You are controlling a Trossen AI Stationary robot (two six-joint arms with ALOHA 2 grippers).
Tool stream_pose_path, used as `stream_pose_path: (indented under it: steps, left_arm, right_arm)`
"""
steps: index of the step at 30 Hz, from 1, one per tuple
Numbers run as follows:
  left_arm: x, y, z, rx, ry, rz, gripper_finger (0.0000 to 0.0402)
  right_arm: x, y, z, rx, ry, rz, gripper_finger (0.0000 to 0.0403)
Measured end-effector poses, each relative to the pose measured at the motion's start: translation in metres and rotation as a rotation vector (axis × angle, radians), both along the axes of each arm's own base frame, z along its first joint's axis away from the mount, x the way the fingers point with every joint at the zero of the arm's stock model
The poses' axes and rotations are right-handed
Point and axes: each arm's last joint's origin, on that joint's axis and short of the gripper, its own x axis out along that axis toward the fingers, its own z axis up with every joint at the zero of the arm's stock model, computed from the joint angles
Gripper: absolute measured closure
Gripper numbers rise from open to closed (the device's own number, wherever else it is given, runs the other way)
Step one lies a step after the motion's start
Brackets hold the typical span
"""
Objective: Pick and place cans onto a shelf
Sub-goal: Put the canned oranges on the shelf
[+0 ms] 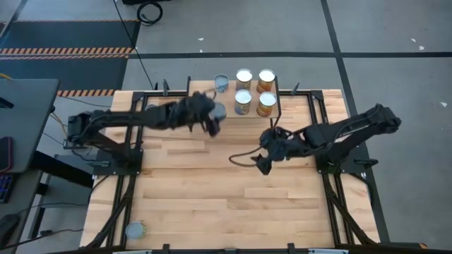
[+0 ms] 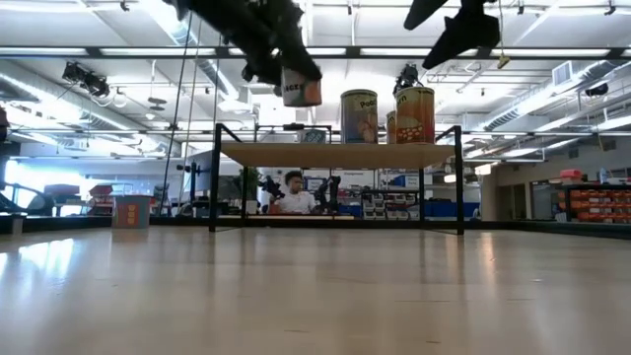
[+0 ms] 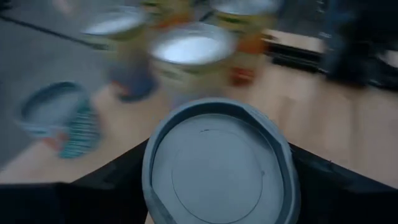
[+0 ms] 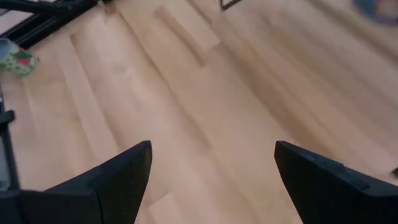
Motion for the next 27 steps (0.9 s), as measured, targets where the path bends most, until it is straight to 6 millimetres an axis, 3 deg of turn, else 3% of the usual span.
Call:
stream_pose_path:
  steps: [5,9,17,27]
  left_arm:
    - [-0.002,0.054,-0.016,-0.008,0.026,0.104,0.0118]
    - [0.005,0.078,-0.03,-0.025,-0.008,0.11,0.0117]
    - [0.017,0.077,-0.047,-0.069,-0.009,0.089,0.0108]
    - [0.017,0.076,-0.046,-0.066,-0.008,0.092,0.0088]
  right_arm:
    - [-0.004,-0.017,0.009,-0.037,-0.021,-0.001,0.0056]
    - [-0.009,-0.026,0.016,-0.067,-0.039,0.01,0.0056]
    - [-0.011,-0.038,0.019,-0.11,-0.026,0.047,0.0056]
    - [-0.01,-0.043,0.019,-0.1,-0.017,0.052,0.0056]
